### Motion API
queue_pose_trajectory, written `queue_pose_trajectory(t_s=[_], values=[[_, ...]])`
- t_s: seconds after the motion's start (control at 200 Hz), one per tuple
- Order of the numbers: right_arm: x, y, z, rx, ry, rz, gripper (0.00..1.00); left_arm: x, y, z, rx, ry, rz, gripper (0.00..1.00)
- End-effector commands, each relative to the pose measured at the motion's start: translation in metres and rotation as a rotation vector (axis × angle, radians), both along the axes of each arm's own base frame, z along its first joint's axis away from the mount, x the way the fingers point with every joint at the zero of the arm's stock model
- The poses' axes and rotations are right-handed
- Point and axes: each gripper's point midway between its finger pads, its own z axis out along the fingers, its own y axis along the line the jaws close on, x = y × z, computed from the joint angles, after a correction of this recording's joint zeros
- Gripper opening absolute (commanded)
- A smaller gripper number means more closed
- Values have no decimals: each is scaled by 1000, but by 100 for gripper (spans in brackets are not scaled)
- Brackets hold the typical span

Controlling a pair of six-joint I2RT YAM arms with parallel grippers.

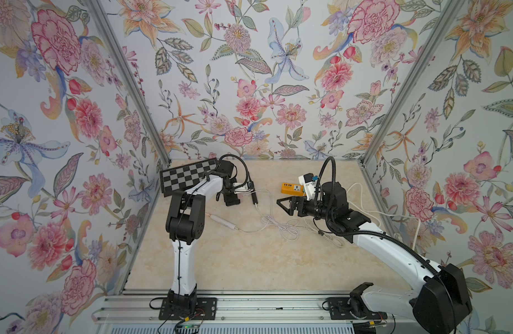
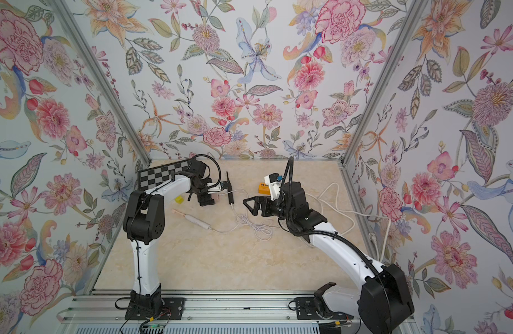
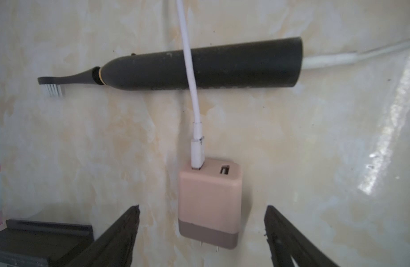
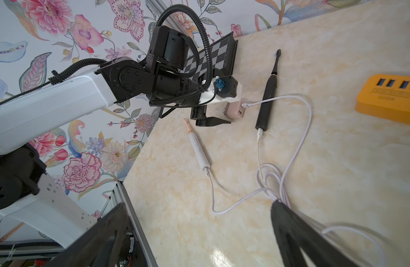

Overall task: Charge the electric toothbrush
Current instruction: Pick up the plug from the center of the board.

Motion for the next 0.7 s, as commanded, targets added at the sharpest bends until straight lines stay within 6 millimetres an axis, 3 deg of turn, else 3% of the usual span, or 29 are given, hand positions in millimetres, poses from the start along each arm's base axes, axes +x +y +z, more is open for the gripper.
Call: queue_pose_trajectory(t_s=[0.0,0.035,0.12,0.2,0.275,0.395,0.49,0.63,0.696], values=[[6,0,21,25,-24,-19,100,-9,-1,-20,-6,97,-9,79],[6,0,22,25,-26,-21,100,-8,-1,-22,-12,106,-5,72],[7,-2,20,18,-22,-36,100,-7,-1,-25,-29,117,7,44],[12,-5,14,10,-5,-62,100,-7,0,-21,-28,105,9,31],[20,-7,12,7,6,-72,100,-3,-6,0,-72,55,9,18],[33,-5,17,2,-14,-41,100,3,-24,71,-201,-92,-12,15],[42,7,26,-6,-55,16,100,-7,-43,136,-287,-248,-47,17],[52,31,45,5,-117,113,100,-45,-87,216,-481,-501,-103,18],[55,44,51,10,-138,156,99,-68,-107,240,-613,-571,-126,19]])
